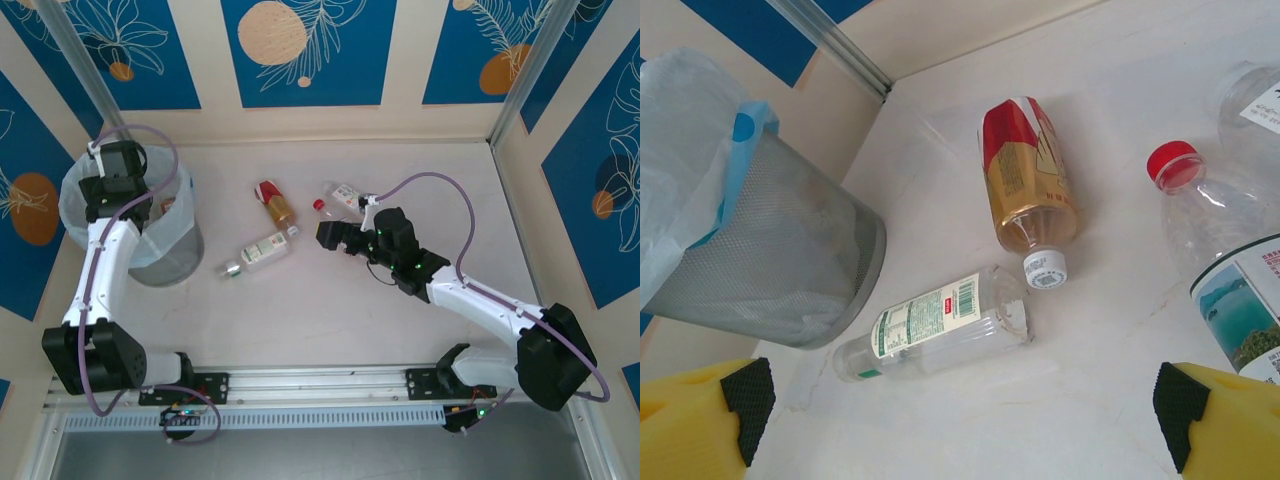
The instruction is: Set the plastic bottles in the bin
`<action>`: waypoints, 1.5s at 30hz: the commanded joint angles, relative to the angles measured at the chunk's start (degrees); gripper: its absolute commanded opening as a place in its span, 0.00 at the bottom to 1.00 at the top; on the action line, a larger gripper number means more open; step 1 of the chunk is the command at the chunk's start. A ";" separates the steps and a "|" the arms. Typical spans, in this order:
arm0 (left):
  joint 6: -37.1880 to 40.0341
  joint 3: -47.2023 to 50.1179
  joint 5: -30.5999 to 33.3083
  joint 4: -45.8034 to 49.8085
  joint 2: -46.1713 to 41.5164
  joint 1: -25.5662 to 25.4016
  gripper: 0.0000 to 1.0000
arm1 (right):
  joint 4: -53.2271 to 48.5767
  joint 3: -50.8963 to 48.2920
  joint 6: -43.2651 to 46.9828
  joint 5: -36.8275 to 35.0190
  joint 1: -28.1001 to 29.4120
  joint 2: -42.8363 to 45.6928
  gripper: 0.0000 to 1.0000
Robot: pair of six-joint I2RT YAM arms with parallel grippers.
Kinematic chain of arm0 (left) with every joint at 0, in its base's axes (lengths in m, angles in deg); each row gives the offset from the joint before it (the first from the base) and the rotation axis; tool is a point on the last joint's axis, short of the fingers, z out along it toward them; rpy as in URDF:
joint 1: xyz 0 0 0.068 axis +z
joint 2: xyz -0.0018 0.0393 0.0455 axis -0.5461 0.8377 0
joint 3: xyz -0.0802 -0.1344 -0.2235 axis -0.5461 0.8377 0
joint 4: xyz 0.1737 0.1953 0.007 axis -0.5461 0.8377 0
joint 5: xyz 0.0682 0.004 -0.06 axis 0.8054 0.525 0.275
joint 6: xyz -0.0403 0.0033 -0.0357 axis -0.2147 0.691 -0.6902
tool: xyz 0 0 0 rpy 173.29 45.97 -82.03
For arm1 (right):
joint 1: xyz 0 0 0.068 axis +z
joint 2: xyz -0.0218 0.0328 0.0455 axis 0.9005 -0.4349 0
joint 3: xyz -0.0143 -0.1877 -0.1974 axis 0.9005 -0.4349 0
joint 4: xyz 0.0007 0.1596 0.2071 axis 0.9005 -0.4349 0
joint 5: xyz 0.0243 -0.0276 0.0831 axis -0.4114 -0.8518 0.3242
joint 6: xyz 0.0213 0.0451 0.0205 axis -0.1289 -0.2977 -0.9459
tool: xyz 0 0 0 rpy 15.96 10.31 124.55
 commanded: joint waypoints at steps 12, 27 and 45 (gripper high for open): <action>-5.62 -6.19 -3.55 6.00 1.08 1.11 0.94 | -0.27 1.48 -0.30 0.09 -0.33 -0.68 0.99; -8.21 -11.01 -20.91 11.13 -3.17 -5.44 0.99 | -0.37 -0.79 -2.28 -1.72 -0.23 0.24 1.00; 0.62 -4.53 -34.55 4.72 -6.02 -25.18 0.99 | -5.55 -1.64 -3.91 -4.76 -1.17 2.43 0.99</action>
